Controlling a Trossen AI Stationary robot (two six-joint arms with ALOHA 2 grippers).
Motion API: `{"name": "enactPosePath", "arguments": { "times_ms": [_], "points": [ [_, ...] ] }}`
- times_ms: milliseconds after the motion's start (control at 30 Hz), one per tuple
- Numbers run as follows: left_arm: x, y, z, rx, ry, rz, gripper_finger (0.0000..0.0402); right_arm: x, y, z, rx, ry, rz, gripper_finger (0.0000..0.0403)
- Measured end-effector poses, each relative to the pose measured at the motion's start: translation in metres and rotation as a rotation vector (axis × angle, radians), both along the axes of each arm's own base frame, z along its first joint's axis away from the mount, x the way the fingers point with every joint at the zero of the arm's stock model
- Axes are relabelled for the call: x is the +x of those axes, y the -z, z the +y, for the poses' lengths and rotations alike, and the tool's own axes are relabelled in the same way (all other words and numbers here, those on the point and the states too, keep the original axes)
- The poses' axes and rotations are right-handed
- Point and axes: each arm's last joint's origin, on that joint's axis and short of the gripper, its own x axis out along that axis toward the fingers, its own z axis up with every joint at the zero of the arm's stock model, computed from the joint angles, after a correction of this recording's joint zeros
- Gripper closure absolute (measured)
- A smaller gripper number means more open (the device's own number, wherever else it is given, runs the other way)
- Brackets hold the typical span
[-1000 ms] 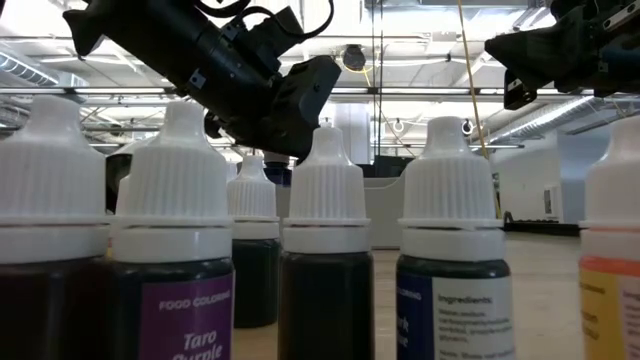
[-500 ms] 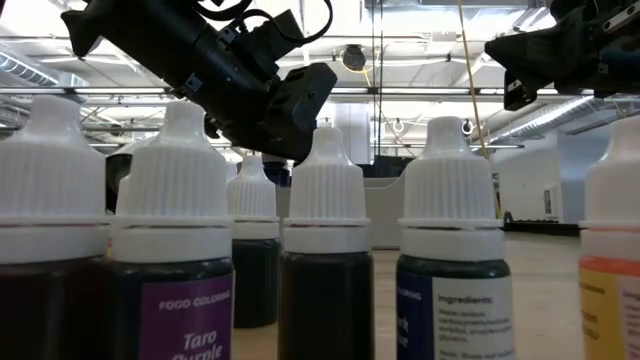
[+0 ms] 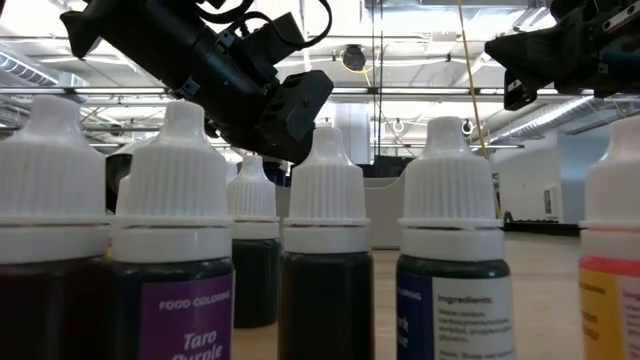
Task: Pick & Place food coloring
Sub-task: Put the large blue food coloring bottle into the gray bin
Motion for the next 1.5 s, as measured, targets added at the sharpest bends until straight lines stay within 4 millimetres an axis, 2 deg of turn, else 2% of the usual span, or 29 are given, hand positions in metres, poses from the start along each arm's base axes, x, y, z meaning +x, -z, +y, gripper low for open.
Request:
{"name": "enactPosePath", "arguments": {
  "times_ms": [667, 1500],
  "points": [
    [-0.0017, 0.0020, 0.0023, -0.040, -0.044, -0.019, 0.0273, 0.0001, 0.0006, 0.0000, 0.001, -0.001, 0.006, 0.0403],
    [-0.0003, 0.0026, 0.0044, -0.051, -0.014, 0.009, 0.0273, 0.0001, 0.0006, 0.0000, 0.001, -0.001, 0.007, 0.0403]
  ]
}}
